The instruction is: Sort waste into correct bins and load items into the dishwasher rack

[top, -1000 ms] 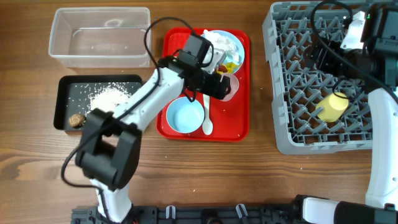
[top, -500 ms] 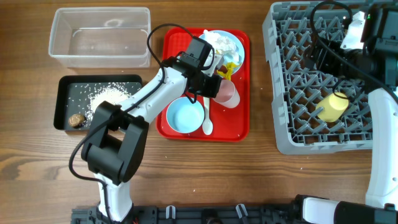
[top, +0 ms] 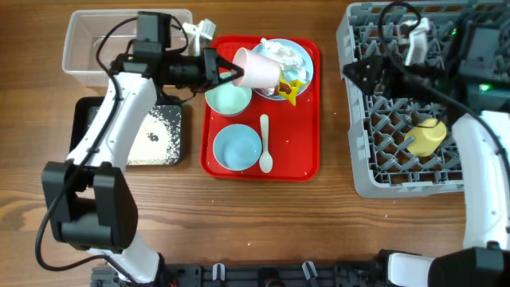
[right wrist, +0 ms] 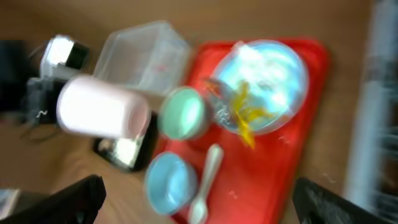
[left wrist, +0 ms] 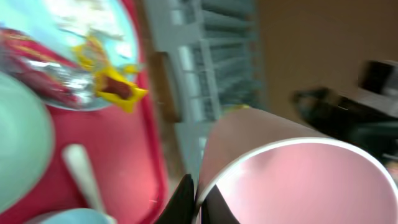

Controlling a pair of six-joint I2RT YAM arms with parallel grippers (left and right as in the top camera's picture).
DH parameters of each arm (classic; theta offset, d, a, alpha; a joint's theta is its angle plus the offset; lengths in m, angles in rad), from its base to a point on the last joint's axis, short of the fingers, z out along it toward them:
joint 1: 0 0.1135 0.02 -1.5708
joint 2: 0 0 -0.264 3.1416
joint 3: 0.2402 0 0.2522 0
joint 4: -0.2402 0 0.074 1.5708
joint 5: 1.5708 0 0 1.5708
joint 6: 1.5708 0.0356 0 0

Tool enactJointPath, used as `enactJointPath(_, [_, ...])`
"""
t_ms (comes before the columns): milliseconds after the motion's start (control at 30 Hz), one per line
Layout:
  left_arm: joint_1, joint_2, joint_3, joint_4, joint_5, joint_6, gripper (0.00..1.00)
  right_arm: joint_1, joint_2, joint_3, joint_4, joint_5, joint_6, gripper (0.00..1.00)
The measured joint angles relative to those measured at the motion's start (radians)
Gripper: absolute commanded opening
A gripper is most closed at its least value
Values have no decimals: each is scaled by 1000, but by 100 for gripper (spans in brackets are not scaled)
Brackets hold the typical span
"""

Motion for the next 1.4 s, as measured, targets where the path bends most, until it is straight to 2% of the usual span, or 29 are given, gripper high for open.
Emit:
enactJointPath(133, [-11,0,0,0,145,0,4,55,1,-156,270,-209,42,99])
enactJointPath(267, [-53,0,0,22,199,0,4,133,1,-245,514,-283,164,100])
enactJointPath(367, [-87,0,0,55,212,0,4,204,1,-253,600,-293,232,100])
enactJointPath(600, [-119,0,0,82,218,0,4,270,4,-253,633,-271,298,99])
enactJointPath(700, [-119,0,0,109,222,-11,4,286,26,-253,634,-270,305,95])
enactJointPath(800, [-117,0,0,117,215,-16,4,302,43,-253,646,-272,311,83])
enactJointPath(933, [-117,0,0,121,212,-19,4,307,43,-253,674,-281,312,75])
enactJointPath(1033, [-117,0,0,124,224,-23,4,307,44,-253,702,-298,315,62])
enactJointPath(1100, [-116,0,0,124,231,-23,5,307,44,-253,706,-305,319,61])
enactJointPath(1133, [-115,0,0,124,233,-24,13,307,44,-253,707,-305,319,61])
enactJointPath(1267, [-116,0,0,124,209,-32,59,308,45,-253,708,-284,319,60])
enactJointPath(1400, [-116,0,0,119,170,-37,67,308,46,-253,716,-262,319,59])
